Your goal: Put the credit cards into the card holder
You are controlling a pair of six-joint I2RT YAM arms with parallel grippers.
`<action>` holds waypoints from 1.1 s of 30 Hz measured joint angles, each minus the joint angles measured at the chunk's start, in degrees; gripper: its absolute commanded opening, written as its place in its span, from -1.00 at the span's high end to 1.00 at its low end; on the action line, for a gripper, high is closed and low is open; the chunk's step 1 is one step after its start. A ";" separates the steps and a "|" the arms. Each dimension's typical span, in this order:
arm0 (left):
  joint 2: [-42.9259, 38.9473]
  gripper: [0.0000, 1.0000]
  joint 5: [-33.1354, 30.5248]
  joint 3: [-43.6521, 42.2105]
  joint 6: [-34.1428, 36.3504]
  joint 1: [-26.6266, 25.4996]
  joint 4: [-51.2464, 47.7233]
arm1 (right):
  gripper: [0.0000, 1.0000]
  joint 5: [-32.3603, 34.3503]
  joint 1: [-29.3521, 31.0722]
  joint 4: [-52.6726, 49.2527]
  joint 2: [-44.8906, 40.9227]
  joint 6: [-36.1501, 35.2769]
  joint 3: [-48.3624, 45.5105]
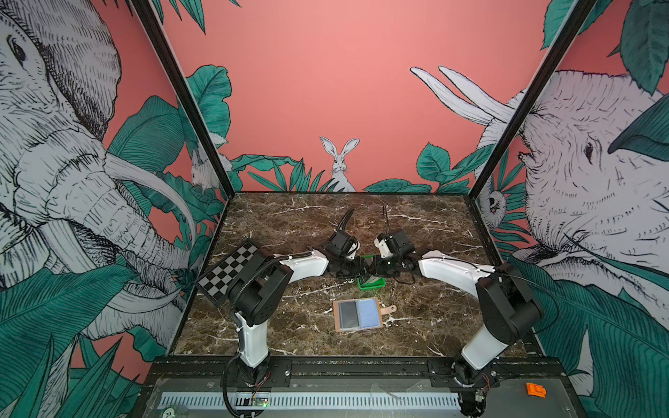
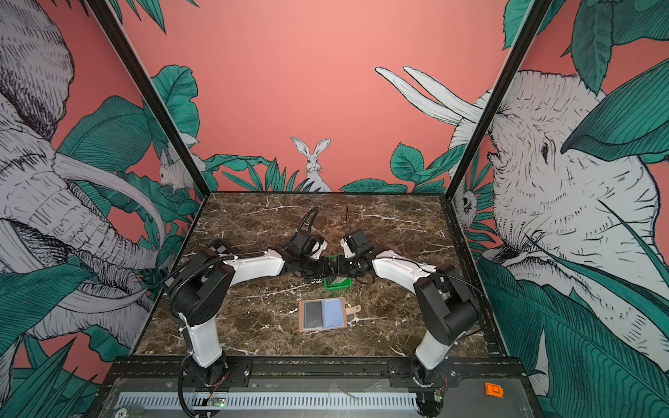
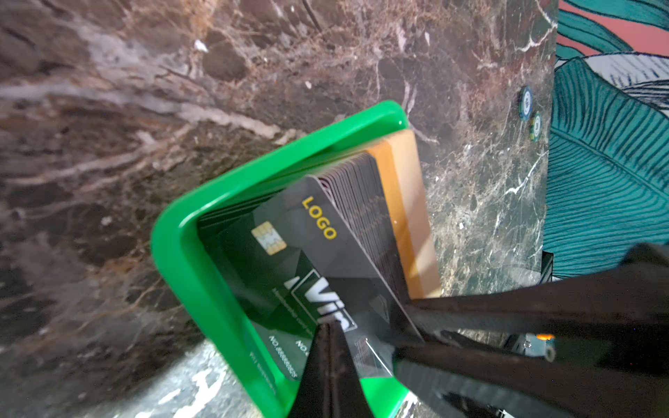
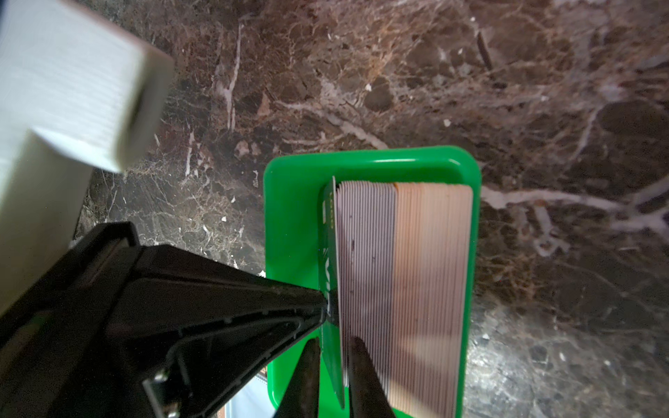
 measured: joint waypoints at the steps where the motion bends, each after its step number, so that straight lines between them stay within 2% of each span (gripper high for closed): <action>1: 0.00 0.95 0.02 -0.02 -0.07 0.00 0.04 | 0.76 0.00 0.02 -0.02 0.07 0.04 0.00; 7: 0.00 0.95 0.07 -0.59 -0.83 0.02 1.03 | 0.95 0.28 0.11 -0.07 0.11 0.00 0.00; 16: -3.89 0.94 -0.09 -5.62 -2.86 0.00 4.57 | 1.00 0.44 0.33 -0.02 -2.40 0.07 -2.08; 25: -17.11 0.70 0.59 -13.46 -6.14 0.00 9.14 | 1.00 0.44 0.33 -0.04 -10.51 0.50 -5.73; 33: -22.29 0.53 3.98 -18.29 -9.51 0.00 15.74 | 1.00 0.92 0.28 0.15 -20.39 2.64 -10.03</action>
